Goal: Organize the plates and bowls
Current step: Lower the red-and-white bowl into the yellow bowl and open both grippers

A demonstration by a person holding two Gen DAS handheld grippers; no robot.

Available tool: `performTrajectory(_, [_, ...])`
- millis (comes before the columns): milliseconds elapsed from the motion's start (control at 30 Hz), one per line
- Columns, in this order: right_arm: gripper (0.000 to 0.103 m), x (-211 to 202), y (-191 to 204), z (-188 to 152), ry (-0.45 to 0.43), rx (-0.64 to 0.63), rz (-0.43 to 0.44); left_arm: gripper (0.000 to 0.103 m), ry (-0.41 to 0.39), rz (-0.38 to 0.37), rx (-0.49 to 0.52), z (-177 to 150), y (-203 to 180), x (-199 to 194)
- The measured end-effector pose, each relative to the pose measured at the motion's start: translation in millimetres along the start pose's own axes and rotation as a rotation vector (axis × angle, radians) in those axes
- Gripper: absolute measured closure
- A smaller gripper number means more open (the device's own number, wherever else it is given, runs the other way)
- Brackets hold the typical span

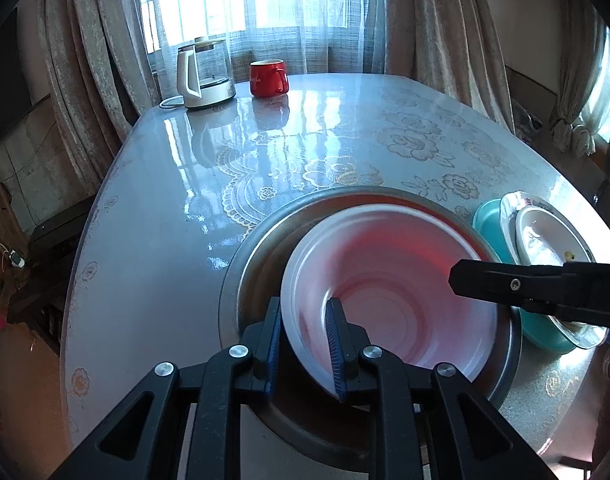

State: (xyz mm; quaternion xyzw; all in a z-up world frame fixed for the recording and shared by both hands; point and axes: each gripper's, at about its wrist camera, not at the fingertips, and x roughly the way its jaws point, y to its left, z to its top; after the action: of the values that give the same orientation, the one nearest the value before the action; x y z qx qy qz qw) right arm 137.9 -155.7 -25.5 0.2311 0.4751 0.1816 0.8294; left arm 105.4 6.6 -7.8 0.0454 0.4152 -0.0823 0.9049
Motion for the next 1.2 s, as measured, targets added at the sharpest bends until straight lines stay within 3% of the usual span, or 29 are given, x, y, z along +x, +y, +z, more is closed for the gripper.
performTrajectory(133, [0.074,-3,3,1,-0.005,-0.021,-0.026,0.079,-0.011,0.013,0.016,1,-2,-2])
performTrajectory(367, [0.072,-1,11,3,0.03,-0.075,-0.096,0.079,-0.006,0.026,0.031,0,-5,1])
performTrajectory(833, [0.072,16,22,18,0.008,-0.142,-0.097,0.075,0.003,0.021,-0.002,3,-3,9])
performTrajectory(900, [0.069,15,24,17,0.004,-0.158,-0.098,0.07,-0.002,0.017,-0.004,3,-3,7])
performTrajectory(967, [0.067,13,24,15,-0.004,-0.155,-0.11,0.057,-0.025,0.01,-0.006,4,-3,0])
performTrajectory(1133, [0.064,-13,17,19,-0.11,-0.112,-0.096,0.03,-0.104,0.006,-0.037,9,4,-22])
performTrajectory(1200, [0.063,-28,14,20,-0.166,-0.103,-0.097,0.027,-0.128,0.023,-0.051,10,8,-29])
